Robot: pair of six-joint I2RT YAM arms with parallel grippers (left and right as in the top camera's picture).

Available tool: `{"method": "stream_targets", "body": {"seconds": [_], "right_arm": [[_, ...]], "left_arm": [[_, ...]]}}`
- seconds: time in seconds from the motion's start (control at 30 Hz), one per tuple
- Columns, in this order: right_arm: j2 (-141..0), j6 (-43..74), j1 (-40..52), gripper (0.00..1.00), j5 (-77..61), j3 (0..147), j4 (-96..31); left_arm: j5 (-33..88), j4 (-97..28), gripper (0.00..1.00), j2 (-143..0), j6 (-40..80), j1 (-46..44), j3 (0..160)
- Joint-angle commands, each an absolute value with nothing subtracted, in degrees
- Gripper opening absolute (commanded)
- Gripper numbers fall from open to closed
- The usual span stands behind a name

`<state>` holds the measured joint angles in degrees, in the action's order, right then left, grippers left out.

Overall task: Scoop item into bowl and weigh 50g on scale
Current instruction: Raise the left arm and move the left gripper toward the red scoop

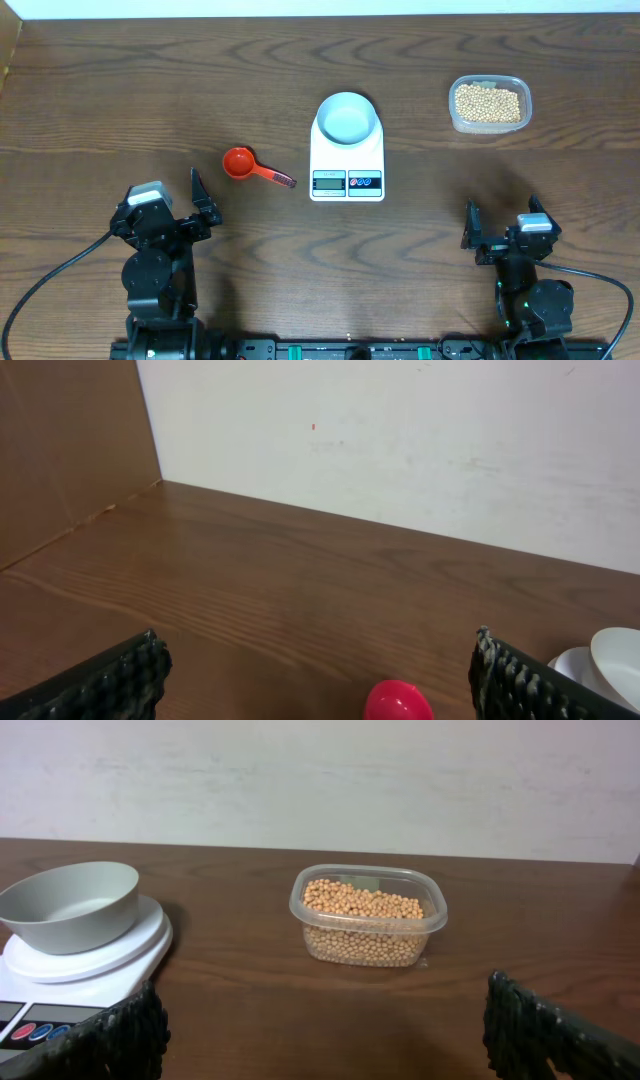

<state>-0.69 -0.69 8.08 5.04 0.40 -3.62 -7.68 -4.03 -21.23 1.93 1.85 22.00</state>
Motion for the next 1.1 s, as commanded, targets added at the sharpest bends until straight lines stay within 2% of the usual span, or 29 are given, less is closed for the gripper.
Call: {"method": "stream_targets", "body": {"seconds": [0.0, 1.07], "right_arm": [[-0.38, -1.39, 8.67, 0.99, 5.87, 0.32, -3.7], [-0.38, -1.37, 8.67, 0.99, 5.87, 0.32, -3.7]], "left_arm": [[-8.25, -3.79, 0.98, -21.3, 2.22, 2.09, 25.17], [-8.27, -3.81, 0.98, -25.15, 2.22, 2.09, 31.42]]}}
